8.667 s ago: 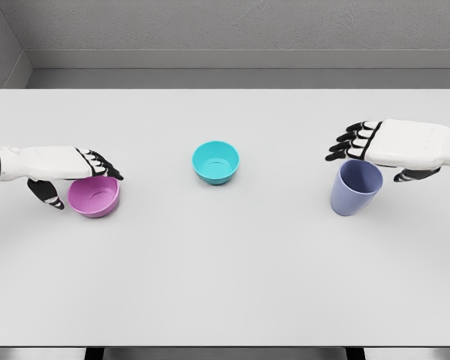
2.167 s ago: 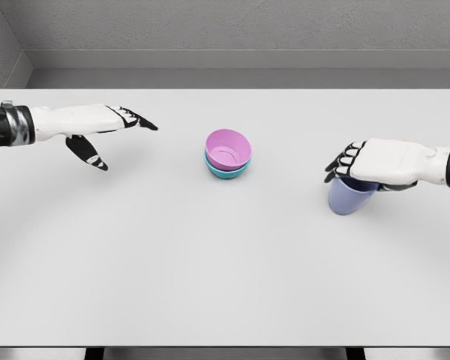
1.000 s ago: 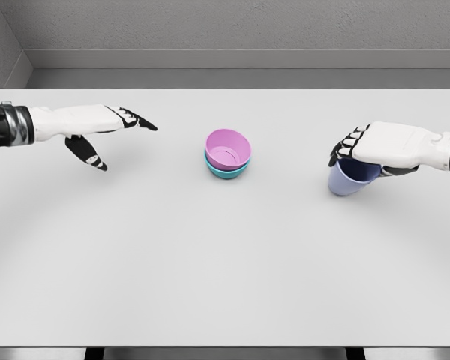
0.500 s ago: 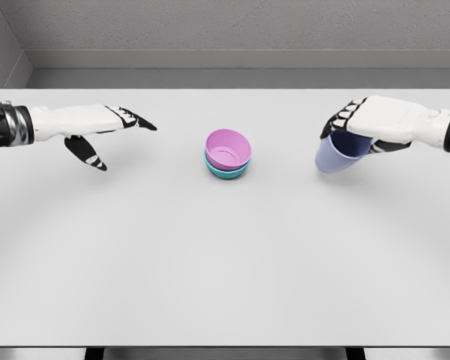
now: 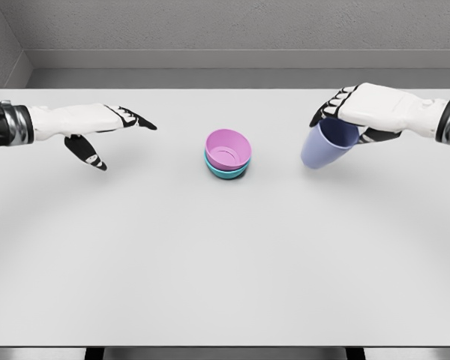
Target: Stacking bowl and cup with both arms
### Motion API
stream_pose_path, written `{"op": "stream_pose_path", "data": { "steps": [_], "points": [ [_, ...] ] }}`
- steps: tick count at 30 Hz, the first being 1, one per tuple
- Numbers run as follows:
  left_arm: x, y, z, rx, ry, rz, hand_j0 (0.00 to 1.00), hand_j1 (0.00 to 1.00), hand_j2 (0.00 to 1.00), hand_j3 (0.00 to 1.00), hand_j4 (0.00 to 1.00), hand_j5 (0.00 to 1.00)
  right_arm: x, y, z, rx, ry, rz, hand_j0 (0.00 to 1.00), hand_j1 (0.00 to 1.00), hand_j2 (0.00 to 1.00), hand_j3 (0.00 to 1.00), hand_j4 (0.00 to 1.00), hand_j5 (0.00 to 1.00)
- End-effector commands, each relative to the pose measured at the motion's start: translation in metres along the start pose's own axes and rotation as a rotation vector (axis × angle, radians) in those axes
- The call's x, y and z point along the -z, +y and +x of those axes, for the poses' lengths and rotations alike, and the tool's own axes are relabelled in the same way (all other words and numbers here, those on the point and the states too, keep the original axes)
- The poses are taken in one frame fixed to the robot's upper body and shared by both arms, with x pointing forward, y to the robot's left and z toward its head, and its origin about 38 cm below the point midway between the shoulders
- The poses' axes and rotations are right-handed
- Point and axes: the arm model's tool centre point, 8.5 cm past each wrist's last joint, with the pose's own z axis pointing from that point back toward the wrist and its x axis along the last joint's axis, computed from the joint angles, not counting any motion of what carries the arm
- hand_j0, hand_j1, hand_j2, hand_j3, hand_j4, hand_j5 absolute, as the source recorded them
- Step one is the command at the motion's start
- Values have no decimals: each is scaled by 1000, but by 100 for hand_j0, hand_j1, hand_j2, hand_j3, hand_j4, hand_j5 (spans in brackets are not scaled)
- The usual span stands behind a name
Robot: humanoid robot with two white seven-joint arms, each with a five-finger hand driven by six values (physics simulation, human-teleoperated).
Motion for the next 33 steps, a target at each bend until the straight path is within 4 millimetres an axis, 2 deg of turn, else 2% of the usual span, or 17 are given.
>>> {"op": "stream_pose_path", "data": {
  "steps": [1,33],
  "points": [
    [0,1,0,-6,0,5,100,100,100,100,100,100,0,-2,-1,7,1,-10,71,71,71,71,71,71],
    [-1,1,0,-4,0,6,100,100,100,100,100,100,20,-21,5,12,-29,-79,71,71,71,71,71,71]
  ]
}}
